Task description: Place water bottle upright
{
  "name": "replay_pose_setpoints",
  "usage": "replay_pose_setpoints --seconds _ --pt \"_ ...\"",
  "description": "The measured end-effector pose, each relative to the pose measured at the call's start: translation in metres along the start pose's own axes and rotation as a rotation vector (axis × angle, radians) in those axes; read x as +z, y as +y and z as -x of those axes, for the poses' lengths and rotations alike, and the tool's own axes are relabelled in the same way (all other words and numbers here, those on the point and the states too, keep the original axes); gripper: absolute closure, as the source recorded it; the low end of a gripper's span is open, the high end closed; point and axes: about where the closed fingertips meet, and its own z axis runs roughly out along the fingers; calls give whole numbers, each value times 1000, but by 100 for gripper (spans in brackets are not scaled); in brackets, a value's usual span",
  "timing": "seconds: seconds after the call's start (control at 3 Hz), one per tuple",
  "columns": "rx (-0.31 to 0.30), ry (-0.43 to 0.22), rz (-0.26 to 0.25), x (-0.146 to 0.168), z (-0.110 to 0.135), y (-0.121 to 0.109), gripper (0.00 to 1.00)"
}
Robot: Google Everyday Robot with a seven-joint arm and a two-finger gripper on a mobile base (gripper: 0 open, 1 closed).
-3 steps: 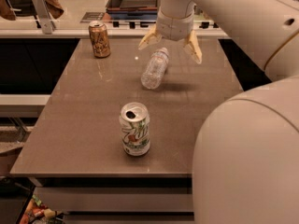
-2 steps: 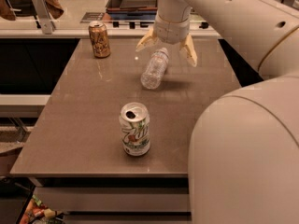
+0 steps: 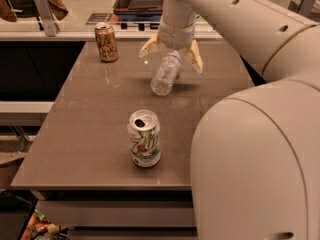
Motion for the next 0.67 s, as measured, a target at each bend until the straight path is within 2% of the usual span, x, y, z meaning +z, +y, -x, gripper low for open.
replay_pose_setpoints --seconds 0.67 --pt "-16 43 -15 20 -3 10 0"
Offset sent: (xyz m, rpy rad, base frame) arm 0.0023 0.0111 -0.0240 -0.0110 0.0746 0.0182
